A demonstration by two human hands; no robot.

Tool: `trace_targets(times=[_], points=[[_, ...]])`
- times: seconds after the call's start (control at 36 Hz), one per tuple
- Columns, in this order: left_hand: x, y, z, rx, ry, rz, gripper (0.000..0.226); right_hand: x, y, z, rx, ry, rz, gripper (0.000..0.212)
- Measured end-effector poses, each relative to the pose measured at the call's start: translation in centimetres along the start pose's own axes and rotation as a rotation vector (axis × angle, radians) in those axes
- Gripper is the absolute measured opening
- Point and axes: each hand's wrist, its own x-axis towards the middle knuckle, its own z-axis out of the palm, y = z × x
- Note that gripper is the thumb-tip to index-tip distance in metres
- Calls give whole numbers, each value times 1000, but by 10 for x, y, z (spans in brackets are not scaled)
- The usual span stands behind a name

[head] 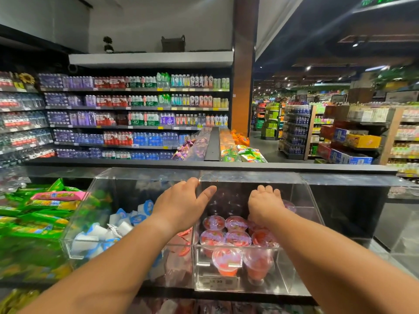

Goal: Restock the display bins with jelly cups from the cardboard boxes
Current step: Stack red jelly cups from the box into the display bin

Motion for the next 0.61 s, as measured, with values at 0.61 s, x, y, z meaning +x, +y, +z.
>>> trace_targets(times=[0.61], points=[[-258, -31, -73, 475, -12, -563, 57, -218, -118, -74, 231, 150, -789, 35]])
